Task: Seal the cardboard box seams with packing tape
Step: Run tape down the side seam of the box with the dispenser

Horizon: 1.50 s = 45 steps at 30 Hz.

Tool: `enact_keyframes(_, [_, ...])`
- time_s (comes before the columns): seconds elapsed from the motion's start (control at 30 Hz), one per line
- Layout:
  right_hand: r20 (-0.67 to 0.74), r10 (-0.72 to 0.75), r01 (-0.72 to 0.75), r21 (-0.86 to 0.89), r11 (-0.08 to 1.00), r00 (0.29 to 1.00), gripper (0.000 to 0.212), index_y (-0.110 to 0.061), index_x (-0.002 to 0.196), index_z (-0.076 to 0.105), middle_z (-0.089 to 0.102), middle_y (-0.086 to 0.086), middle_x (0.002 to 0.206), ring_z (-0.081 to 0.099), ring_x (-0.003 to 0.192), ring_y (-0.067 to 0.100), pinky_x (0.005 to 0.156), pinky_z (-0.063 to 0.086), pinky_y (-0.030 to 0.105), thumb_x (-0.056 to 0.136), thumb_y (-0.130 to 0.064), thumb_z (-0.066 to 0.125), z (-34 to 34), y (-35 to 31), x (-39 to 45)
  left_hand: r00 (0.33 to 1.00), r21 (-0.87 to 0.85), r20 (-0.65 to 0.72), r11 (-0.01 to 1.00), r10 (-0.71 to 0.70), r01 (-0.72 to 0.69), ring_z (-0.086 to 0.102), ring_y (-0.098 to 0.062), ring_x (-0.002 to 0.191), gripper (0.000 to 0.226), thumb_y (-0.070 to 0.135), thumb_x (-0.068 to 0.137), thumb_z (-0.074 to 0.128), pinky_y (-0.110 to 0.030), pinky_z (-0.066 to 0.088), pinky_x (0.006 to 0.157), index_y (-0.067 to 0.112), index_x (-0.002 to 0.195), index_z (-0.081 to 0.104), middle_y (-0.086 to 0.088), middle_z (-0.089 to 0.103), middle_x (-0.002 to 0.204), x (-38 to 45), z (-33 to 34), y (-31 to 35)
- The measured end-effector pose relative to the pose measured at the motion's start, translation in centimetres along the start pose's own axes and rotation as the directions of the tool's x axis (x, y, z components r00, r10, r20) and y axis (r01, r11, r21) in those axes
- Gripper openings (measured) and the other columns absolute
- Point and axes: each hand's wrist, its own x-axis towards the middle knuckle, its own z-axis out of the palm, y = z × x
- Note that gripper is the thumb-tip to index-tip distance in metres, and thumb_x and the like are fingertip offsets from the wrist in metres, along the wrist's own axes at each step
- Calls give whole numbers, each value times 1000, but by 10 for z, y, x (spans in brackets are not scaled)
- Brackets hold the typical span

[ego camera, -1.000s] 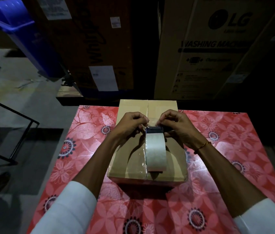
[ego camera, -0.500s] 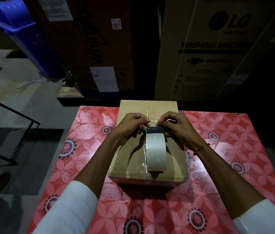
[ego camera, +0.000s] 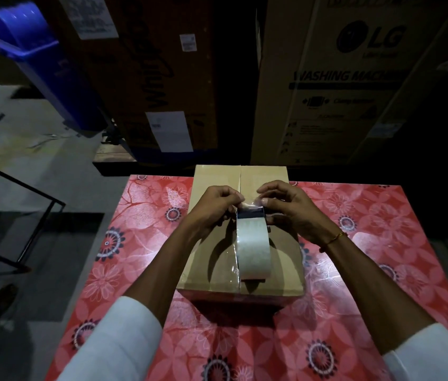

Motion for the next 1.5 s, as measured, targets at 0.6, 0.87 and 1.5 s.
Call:
enact_keyframes(0.6, [-31,102,-97,129,987,994,31,-13,125,62,65,14,108,64,110,30,81,57,39,100,-30,53,-1,1,8,989,-91,-131,993,63,-75,47,-6,53,13,10,100,53,-14,38,44,10,91,62,1,57,69,-10,13,-4])
enact_keyframes(0.87, [-53,38,-38,13,999,998,31,-12,128,59,61,19,112,65,97,26,68,59,28,97,-7,61,11,-2,5,978,-179,-195,978,70,-105,44,-6,53,16,5,98,51,-13,36,45,10,88,62,0,55,68,-13,14,-10])
enact_keyframes(1.5, [51,-176,148,-786,600,983,32,-15,88,63,56,4,107,65,95,19,83,58,32,78,-38,82,18,-15,24,972,-133,-236,990,9,-41,42,-10,47,15,6,95,51,-17,30,40,9,85,62,1,56,60,-13,15,-4])
